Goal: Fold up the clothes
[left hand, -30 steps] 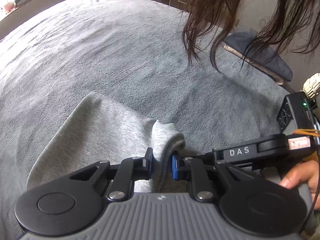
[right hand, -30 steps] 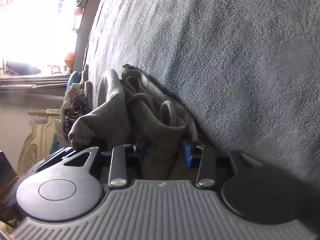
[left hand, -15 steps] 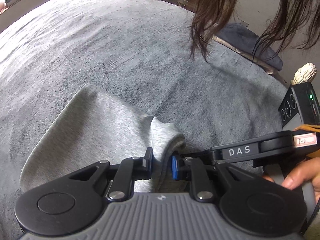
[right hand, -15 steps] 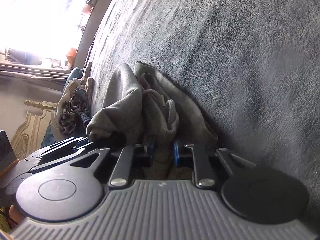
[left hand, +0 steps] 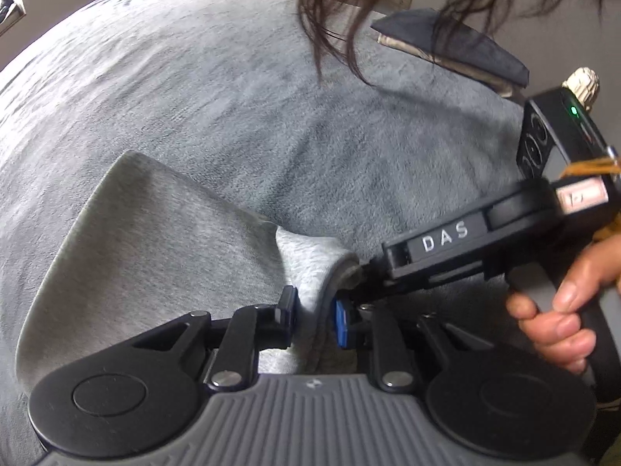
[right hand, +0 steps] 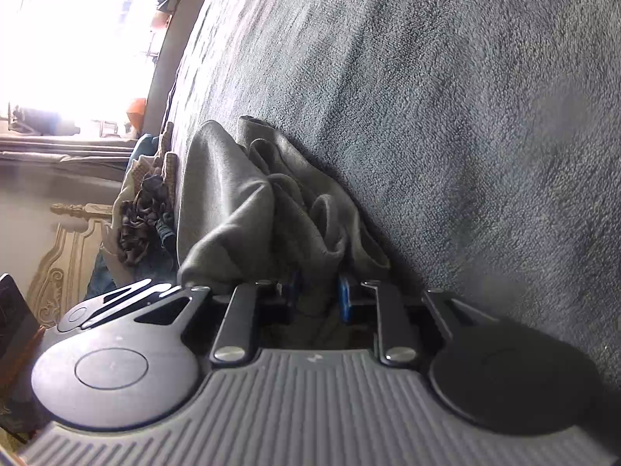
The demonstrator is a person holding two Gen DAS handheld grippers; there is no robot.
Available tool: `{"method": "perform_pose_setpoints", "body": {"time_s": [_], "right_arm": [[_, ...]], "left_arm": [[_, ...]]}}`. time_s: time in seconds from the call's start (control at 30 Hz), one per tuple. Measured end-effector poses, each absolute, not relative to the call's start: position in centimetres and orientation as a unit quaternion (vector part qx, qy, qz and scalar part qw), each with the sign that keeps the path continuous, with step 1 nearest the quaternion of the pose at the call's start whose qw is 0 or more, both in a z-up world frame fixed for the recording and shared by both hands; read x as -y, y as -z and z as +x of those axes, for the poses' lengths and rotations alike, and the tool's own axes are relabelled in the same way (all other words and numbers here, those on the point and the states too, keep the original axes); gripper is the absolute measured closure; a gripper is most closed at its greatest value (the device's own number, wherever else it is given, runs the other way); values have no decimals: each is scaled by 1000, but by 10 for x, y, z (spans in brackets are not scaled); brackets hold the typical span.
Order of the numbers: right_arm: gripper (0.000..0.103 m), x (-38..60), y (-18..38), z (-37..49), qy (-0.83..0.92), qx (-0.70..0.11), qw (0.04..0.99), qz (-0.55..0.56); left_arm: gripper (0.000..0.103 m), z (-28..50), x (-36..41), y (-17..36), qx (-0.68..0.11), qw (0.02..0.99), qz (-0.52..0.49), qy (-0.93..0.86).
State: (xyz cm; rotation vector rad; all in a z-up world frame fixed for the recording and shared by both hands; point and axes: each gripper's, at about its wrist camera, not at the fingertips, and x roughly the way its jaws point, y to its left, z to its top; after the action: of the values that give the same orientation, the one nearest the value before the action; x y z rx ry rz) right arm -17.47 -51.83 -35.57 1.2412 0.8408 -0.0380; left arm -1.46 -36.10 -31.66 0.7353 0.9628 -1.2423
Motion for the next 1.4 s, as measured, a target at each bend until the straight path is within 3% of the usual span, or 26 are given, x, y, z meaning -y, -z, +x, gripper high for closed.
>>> {"method": "perform_pose_setpoints", "body": {"time_s": [0.03, 0.1, 0.17, 0.47, 0.67, 0.93, 0.97, 1.03, 1.07, 1.1, 1.4], "right_arm": [[83, 519, 356, -174, 15, -384, 730, 565], [80, 518, 356, -169, 11, -389, 724, 569], [80, 525, 354, -170, 6, -395, 719, 572], [75, 576, 321, -171, 13, -397, 754, 523], [74, 571, 315, -84, -82, -373, 794, 473], [61, 545, 323, 8, -173, -370, 810, 421], [62, 542, 322, 9, -179, -369, 814, 412], [73, 537, 317, 8, -187, -363, 824, 392], [85, 536, 313, 5, -191, -359, 828, 385], [87, 535, 309, 1, -197, -354, 832, 377], [91, 511, 277, -32, -235, -333, 862, 302]], "left_arm": [[79, -16, 361, 318, -422, 645, 326, 548], [60, -17, 362, 316, -424, 637, 332, 551], [47, -15, 360, 312, -436, 628, 334, 552], [41, 39, 332, 287, -530, 647, 255, 485], [41, 100, 329, 284, -538, 701, 209, 419], [36, 157, 344, 273, -520, 723, 158, 425], [34, 163, 347, 273, -524, 721, 146, 429], [34, 174, 352, 273, -536, 712, 118, 437], [34, 178, 354, 275, -541, 708, 104, 442], [34, 182, 356, 276, -546, 702, 90, 447], [31, 181, 371, 290, -576, 650, 60, 492]]}}
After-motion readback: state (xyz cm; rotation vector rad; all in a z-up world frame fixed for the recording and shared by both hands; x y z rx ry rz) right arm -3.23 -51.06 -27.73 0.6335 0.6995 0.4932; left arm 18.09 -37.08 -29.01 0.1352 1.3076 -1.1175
